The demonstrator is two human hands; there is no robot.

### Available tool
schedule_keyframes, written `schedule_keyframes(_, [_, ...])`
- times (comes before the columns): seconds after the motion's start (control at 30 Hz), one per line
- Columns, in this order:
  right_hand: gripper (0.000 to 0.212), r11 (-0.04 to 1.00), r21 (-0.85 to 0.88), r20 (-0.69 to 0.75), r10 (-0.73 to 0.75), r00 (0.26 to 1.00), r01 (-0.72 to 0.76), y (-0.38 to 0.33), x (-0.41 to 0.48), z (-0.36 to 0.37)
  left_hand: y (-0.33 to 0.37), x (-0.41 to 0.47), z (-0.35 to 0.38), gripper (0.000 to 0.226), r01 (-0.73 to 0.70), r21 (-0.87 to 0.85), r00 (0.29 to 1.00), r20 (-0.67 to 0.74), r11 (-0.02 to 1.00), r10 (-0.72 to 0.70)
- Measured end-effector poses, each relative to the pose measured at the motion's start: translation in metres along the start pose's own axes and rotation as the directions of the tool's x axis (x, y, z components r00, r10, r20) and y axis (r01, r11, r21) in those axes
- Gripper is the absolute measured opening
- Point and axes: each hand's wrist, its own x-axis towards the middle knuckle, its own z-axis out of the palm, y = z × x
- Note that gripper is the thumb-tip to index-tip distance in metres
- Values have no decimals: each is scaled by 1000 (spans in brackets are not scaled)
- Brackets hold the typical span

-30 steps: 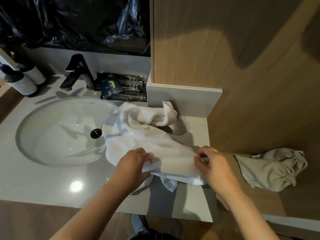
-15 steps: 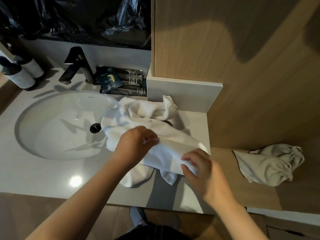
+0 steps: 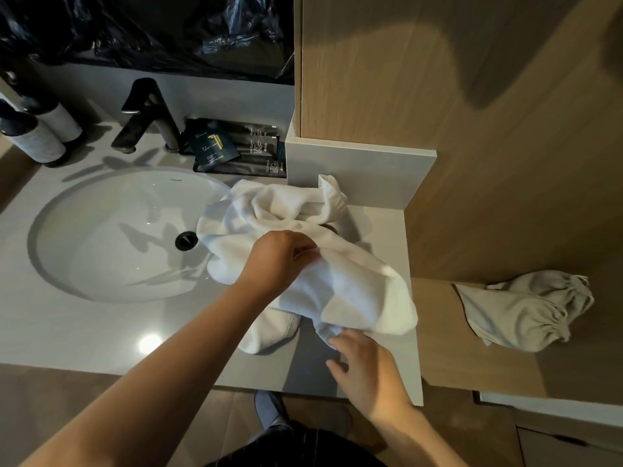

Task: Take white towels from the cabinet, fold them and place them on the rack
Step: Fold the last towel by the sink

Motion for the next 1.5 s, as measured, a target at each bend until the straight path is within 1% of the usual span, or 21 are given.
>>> schedule_keyframes(0.13, [32, 999, -42, -51, 10, 999, -13, -5, 4, 6, -3, -6, 2, 17, -50, -8, 998, 26, 999, 50])
schedule_keyframes(0.27, [25, 995, -96, -55, 12, 998, -17, -7, 12, -1, -11, -19, -1, 57, -71, -38, 983, 169, 997, 76])
schedule_keyframes(0.33, [19, 997, -67, -7, 30, 1000, -31, -7, 14, -7, -14, -24, -2, 67, -72, -40, 976, 201, 997, 79])
schedule_keyframes(0.4, [25, 997, -46, 47, 70, 996, -68, -9, 13, -13, -16, -27, 0, 72, -63, -49, 972, 222, 997, 72])
schedule_keyframes(0.5, [19, 995, 58, 60, 79, 995, -82, -3, 6, -19, -19, -28, 3, 76, -66, -50, 972, 221, 997, 75])
schedule_keyframes(0.57, [14, 957, 281, 2, 73, 997, -71, -1, -2, -29, -19, -29, 4, 78, -66, -40, 973, 218, 997, 73])
schedule_keyframes(0.6, [28, 905, 421, -37, 94, 995, -69, -1, -5, -37, -17, -30, 4, 79, -70, -47, 975, 207, 996, 78])
schedule_keyframes(0.63, [42, 857, 511, -73, 125, 989, -70, 1, -8, -46, -14, -32, 4, 77, -97, -62, 979, 175, 993, 106])
schedule_keyframes(0.67, [50, 832, 552, -107, 141, 984, -59, 5, -9, -53, -10, -35, 5, 71, -151, -77, 981, 114, 986, 159])
schedule_keyframes(0.7, [50, 836, 547, -148, 140, 979, -37, 8, -10, -62, -6, -38, 4, 61, -222, -86, 974, 30, 971, 225])
schedule_keyframes(0.77, [36, 824, 566, -221, 148, 964, 3, 8, -9, -79, 4, -45, 1, 37, -361, -85, 928, -135, 929, 348])
schedule_keyframes(0.8, [29, 801, 599, -229, 154, 961, 14, 7, -8, -87, 8, -48, 0, 27, -413, -80, 902, -171, 907, 396])
schedule_keyframes(0.87, [25, 777, 629, -228, 166, 959, 15, 2, -6, -99, 12, -54, -1, 20, -465, -72, 883, -114, 882, 456])
schedule_keyframes(0.93, [31, 796, 603, -272, 147, 951, 49, -3, -4, -105, 12, -59, 1, 21, -460, -43, 887, 7, 887, 461])
schedule_keyframes(1.0, [34, 817, 571, -299, 117, 947, 80, -9, -3, -108, 11, -63, 6, 23, -409, -21, 910, 66, 912, 410])
schedule_keyframes(1.07, [39, 807, 580, -317, 96, 944, 112, -12, -3, -111, 10, -65, 14, 26, -349, -19, 936, 42, 937, 350])
schedule_keyframes(1.17, [48, 821, 555, -332, 75, 940, 131, -14, -4, -119, 13, -64, 25, 32, -256, -13, 966, -48, 967, 255])
schedule_keyframes(1.23, [50, 803, 582, -325, 89, 941, 125, -15, -7, -128, 14, -60, 31, 32, -215, 2, 975, -58, 977, 215])
schedule_keyframes(1.3, [48, 769, 623, -342, 101, 934, 145, -12, -11, -138, 13, -54, 33, 28, -205, 13, 978, -35, 979, 206])
schedule_keyframes(1.4, [35, 778, 595, -399, 69, 914, 201, -7, -15, -152, 13, -47, 32, 13, -221, 25, 975, 1, 975, 221])
schedule_keyframes(1.5, [35, 795, 579, -414, 96, 905, 180, -2, -17, -156, 14, -45, 30, 9, -231, 31, 973, 6, 973, 231])
